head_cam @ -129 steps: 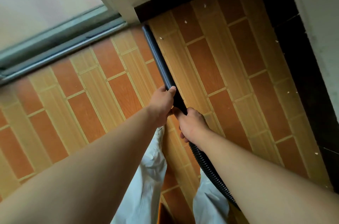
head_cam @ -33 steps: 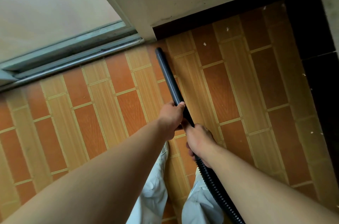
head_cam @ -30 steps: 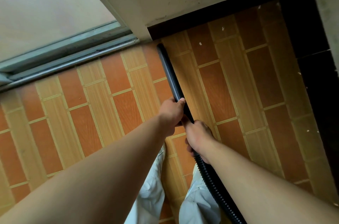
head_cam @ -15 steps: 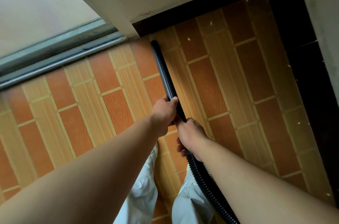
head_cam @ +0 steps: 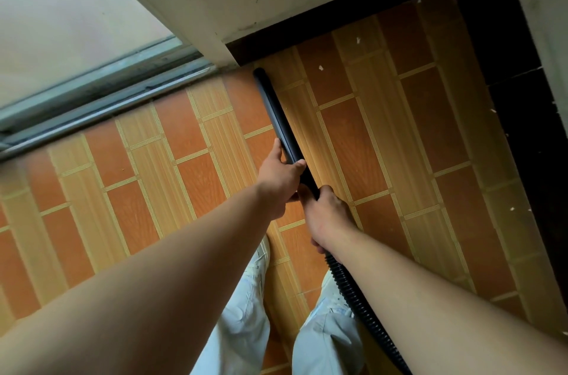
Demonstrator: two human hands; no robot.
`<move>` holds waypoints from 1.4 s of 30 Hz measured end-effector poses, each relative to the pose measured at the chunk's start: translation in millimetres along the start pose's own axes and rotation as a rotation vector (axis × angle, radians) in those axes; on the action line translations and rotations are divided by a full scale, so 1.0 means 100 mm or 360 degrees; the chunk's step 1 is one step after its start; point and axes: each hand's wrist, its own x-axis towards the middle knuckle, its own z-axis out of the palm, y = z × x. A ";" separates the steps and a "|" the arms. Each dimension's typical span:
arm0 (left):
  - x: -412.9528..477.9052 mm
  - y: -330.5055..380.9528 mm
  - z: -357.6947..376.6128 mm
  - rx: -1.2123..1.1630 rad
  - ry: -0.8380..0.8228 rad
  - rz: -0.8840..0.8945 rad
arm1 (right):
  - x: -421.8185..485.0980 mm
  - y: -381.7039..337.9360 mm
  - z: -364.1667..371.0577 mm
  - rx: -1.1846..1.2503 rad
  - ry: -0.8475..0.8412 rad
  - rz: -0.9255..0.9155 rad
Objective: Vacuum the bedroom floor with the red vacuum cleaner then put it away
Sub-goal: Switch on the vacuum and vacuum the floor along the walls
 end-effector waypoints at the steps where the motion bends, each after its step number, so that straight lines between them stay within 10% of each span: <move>1: 0.00 0.01 0.01 -0.0004 -0.0008 -0.0005 | 0.00 0.00 -0.01 -0.0008 0.0010 -0.0014; 42: 0.10 0.30 0.67 0.0260 -0.0063 0.0157 | 0.28 0.18 -0.51 0.0136 0.0125 -0.0059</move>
